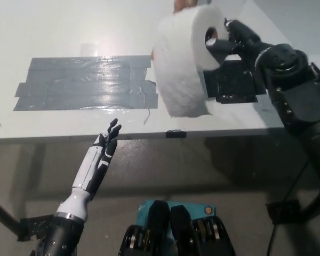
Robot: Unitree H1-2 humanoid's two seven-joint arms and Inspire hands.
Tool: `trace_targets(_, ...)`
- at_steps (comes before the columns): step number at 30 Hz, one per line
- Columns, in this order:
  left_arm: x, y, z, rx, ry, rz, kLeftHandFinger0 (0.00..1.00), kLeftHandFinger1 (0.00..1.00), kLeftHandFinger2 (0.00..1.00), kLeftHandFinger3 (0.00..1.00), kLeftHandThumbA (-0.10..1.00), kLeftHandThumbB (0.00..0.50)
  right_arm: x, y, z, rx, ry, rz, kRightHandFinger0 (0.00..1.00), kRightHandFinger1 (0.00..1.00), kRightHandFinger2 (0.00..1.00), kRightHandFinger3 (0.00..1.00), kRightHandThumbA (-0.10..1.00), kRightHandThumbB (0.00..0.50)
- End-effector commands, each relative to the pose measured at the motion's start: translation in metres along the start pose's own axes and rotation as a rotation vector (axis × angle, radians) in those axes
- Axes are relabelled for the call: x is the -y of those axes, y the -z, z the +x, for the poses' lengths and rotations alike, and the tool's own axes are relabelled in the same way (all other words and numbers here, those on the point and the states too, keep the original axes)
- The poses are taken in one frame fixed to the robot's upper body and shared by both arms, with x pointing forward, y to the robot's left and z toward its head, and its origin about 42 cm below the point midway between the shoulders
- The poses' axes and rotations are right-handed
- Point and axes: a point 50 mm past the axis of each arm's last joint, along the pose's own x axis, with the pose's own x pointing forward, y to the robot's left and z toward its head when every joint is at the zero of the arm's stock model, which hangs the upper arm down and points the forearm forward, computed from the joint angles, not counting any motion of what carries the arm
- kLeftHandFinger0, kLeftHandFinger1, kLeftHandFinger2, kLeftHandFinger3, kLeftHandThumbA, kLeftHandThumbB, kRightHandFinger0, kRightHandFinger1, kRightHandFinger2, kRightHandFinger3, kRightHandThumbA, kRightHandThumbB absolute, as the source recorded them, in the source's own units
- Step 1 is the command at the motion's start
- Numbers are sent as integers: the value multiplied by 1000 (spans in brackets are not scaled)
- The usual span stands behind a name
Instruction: A toilet paper roll is kept on the black spot on the desk infront of the robot and the robot inserts its right thumb into the hole in the centre to grab the roll. Then it passes the roll to a person.
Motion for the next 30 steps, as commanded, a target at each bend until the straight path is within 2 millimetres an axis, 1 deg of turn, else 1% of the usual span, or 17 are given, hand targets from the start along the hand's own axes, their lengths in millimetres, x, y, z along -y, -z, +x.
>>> trace_targets(1, -2, -13, -1, 32, -3, 21, 1000, 1000, 1000, 1000, 991, 103, 28, -79, 4, 203, 150, -293, 144, 645, 1000, 960, -100, 172)
trace_targets(9, -3, -11, -7, 18, 13, 9, 1000, 1000, 1000, 1000, 957, 92, 17, -70, 9, 203, 134, -331, 137, 628, 975, 947, -100, 178)
trace_targets(10, -3, -11, -8, 12, 14, 9, 1000, 1000, 1000, 1000, 953, 85, 15, -70, 9, 208, 134, -346, 273, 725, 987, 925, -100, 193)
trace_targets(11, -3, -12, -9, 8, 16, 9, 1000, 1000, 1000, 1000, 952, 85, 14, -71, 9, 214, 137, -362, 374, 756, 953, 882, -100, 195)
trace_targets(12, -3, -11, -9, 6, 17, 11, 1000, 1000, 1000, 1000, 952, 84, 13, -70, 9, 215, 137, -370, 907, 1000, 1000, 878, -100, 244)
trace_targets(13, -2, -11, -10, 4, 17, 15, 1000, 1000, 1000, 1000, 951, 84, 10, -72, 9, 204, 121, -386, 1000, 1000, 1000, 1000, -2, 257)
trace_targets(14, -2, -11, -10, 3, 16, 15, 1000, 1000, 1000, 1000, 952, 87, 9, -76, 8, 173, 83, -387, 887, 972, 1000, 1000, 210, 306)
trace_targets(15, -3, -10, -10, 4, 15, 15, 1000, 1000, 1000, 1000, 953, 90, 9, -78, 7, 157, 34, -361, 668, 791, 1000, 1000, 295, 346)
trace_targets(16, -2, -10, -10, 9, 12, 15, 1000, 1000, 1000, 1000, 950, 90, 10, -80, 6, 150, -8, -373, 1000, 1000, 1000, 1000, 419, 382)
trace_targets(17, -2, -10, -10, 10, 11, 14, 1000, 1000, 1000, 1000, 950, 92, 12, -82, 5, 147, -35, -387, 1000, 1000, 1000, 1000, 493, 407)
trace_targets(18, -2, -10, -10, 10, 11, 12, 1000, 1000, 1000, 1000, 949, 91, 15, -87, 2, 148, -49, -399, 1000, 1000, 1000, 1000, 599, 467)
trace_targets(19, -2, -10, -10, 10, 12, 11, 1000, 1000, 1000, 1000, 948, 91, 17, -89, 1, 148, -53, -402, 1000, 1000, 1000, 1000, 603, 467)
trace_targets(20, -3, -10, -10, 10, 13, 11, 1000, 1000, 1000, 1000, 945, 86, 22, -95, -5, 173, -51, -376, 1000, 1000, 1000, 1000, 692, 487)
trace_targets(21, -2, -10, -9, 9, 14, 10, 1000, 1000, 1000, 1000, 944, 85, 26, -98, -8, 187, -47, -376, 1000, 1000, 1000, 1000, 717, 497)
trace_targets(24, -4, -9, -12, 5, 15, 11, 1000, 1000, 1000, 1000, 936, 85, 40, -117, -26, 266, -18, -358, 1000, 1000, 1000, 1000, 753, 499)
trace_targets(26, -4, -8, -12, 1, 14, 10, 1000, 1000, 1000, 1000, 935, 85, 52, -133, -39, 294, 14, -375, 1000, 1000, 1000, 1000, 859, 500)
trace_targets(30, -4, -6, -15, -3, 11, 18, 1000, 1000, 1000, 1000, 935, 79, 66, -153, -56, 338, 81, -427, 1000, 1000, 1000, 1000, 839, 490)
